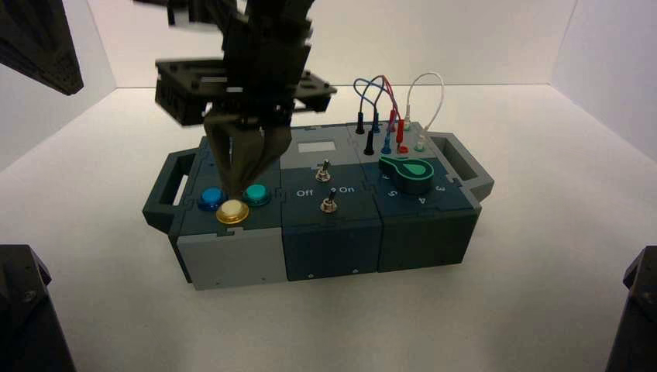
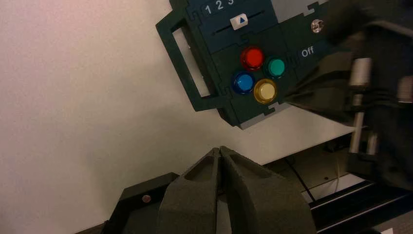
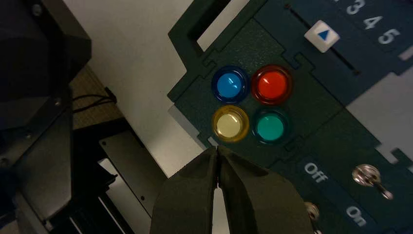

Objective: Push the yellow button with the right gripper.

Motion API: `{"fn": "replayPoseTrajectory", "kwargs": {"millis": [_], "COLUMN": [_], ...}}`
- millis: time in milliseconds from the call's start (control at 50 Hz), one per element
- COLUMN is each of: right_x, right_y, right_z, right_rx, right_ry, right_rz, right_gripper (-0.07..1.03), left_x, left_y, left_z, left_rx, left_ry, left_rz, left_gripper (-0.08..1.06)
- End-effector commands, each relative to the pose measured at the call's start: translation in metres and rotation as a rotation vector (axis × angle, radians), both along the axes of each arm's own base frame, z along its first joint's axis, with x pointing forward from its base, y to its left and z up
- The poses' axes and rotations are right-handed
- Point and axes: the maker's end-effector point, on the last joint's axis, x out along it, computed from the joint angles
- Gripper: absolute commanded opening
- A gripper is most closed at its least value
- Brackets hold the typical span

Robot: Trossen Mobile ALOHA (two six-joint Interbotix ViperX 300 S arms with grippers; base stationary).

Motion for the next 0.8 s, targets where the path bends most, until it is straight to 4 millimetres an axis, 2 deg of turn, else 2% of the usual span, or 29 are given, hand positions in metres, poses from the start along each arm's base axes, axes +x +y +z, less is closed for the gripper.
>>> {"fn": "replayPoseTrajectory", "kwargs": {"millis": [20, 300, 480, 700, 800], "right_x": [0.003, 0.005, 0.007, 0.009, 0.008], "right_y": [0.003, 0.007, 0.011, 0.015, 0.012], "right_z": [0.024, 0.018, 0.002, -0.028, -0.034], "right_rx": [0.058, 0.056, 0.027, -0.029, -0.044], "right_ry": [-0.034, -0.040, -0.029, -0.003, 0.004], "right_rz": [-0.003, 0.002, 0.007, 0.014, 0.015], "right_gripper": [-0.02, -0.02, -0.02, -0.02, -0.02], "left_x": [0.003, 0.002, 0.002, 0.000, 0.000], "left_y": [0.000, 0.001, 0.001, 0.001, 0.002], "left_z": [0.005, 0.004, 0.004, 0.004, 0.003], "left_rx": [0.003, 0.007, 0.008, 0.011, 0.014], "left_ry": [-0.020, -0.014, -0.012, -0.006, 0.000], "left_rz": [-0.005, -0.006, -0.007, -0.007, -0.008], "left_gripper": [-0.03, -0.03, -0.03, -0.03, -0.03]}}
